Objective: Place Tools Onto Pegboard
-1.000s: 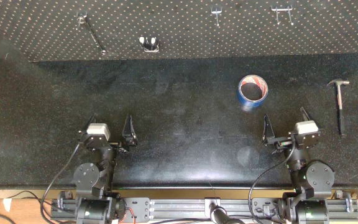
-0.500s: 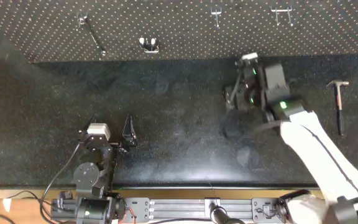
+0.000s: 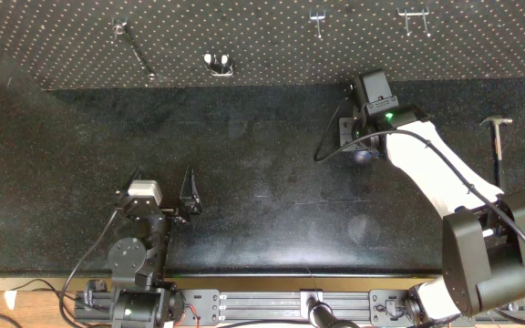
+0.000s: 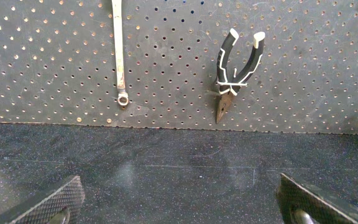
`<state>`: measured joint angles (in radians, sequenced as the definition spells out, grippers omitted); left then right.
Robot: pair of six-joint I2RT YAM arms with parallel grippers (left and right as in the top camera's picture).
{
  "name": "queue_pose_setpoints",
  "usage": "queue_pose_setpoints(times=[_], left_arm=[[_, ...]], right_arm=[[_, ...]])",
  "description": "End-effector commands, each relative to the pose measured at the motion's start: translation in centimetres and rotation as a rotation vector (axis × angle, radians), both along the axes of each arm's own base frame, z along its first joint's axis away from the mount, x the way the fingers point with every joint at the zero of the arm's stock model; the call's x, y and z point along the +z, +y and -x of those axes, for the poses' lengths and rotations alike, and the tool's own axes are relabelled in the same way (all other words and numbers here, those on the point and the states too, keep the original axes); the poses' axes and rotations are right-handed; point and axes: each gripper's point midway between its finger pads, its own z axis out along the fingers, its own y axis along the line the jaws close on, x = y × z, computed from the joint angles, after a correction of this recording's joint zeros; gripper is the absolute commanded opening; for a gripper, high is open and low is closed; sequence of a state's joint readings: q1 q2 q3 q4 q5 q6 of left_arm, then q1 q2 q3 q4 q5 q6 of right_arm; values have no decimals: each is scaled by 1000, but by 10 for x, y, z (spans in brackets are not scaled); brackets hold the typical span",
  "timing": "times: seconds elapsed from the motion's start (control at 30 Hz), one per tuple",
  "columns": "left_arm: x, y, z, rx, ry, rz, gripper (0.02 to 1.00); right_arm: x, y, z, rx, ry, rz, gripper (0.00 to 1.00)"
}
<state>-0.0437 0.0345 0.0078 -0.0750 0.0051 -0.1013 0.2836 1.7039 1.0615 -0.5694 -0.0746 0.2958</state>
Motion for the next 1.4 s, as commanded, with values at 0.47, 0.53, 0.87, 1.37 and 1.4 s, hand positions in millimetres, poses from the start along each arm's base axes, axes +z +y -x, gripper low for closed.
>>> queue_pose_setpoints(times=[0.47, 0.53, 0.87, 1.37, 1.4], left_arm=[[-1, 0, 0, -4, 3, -5, 996], [-1, 0, 0, -4, 3, -5, 996], [-2, 0, 0, -4, 3, -5, 996], [-1, 0, 0, -4, 3, -5, 993], [-1, 0, 0, -4, 3, -5, 996]], right_arm=[[244, 93, -32, 299, -893, -202, 77], [238, 99, -39, 352, -922, -147, 75], [193, 109, -92, 324, -971, -37, 75], [187, 97, -103, 258, -977, 27, 257], [187, 97, -103, 258, -977, 27, 257]])
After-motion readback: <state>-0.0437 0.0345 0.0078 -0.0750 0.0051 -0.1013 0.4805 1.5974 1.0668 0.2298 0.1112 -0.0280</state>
